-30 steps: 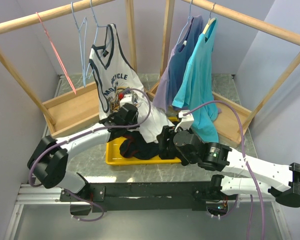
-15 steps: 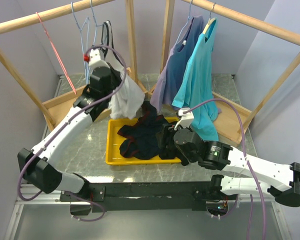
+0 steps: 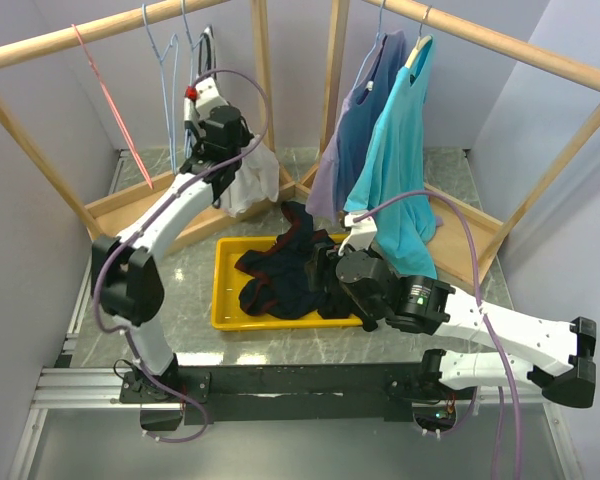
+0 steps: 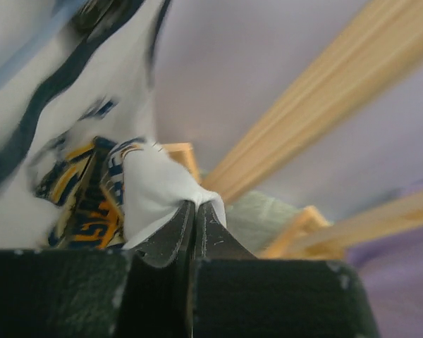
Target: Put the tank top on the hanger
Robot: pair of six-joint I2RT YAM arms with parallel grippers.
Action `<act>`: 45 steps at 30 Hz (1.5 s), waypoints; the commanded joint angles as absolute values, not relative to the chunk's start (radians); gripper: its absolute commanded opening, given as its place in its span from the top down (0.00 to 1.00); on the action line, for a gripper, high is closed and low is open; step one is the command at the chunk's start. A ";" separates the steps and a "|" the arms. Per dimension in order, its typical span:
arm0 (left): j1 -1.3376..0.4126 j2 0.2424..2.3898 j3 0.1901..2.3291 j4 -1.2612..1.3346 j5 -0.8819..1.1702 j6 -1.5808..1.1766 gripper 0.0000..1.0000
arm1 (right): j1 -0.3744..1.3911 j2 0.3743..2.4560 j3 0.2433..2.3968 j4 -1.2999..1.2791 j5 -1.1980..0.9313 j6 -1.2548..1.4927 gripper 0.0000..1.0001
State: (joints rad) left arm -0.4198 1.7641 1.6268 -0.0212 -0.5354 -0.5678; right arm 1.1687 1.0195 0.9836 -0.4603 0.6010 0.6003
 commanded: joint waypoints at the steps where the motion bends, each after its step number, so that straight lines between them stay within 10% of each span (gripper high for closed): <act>1: -0.407 1.839 1.687 0.014 -0.563 -0.534 0.99 | 1.163 1.019 1.029 -0.456 0.609 0.591 0.23; 8: -0.410 1.804 1.528 0.070 -0.459 -0.546 0.34 | 1.163 1.019 1.009 -0.449 0.594 0.606 0.23; 14: -0.446 1.675 1.413 0.068 -0.356 -0.499 0.16 | 1.164 1.011 0.997 -0.439 0.578 0.607 0.23; 22: -0.566 1.438 1.175 0.003 -0.261 -0.593 0.01 | 1.163 0.999 0.976 -0.431 0.560 0.606 0.20; 45: -0.781 0.937 0.770 -0.294 -0.176 -0.836 0.01 | 1.161 0.848 0.758 -0.362 0.546 0.666 0.08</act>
State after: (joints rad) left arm -0.7761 0.9577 0.7456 -0.2699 -0.2268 -0.8085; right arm 1.1667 0.8658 0.7650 -0.4061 0.5476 0.6422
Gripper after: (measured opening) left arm 0.994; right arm 0.921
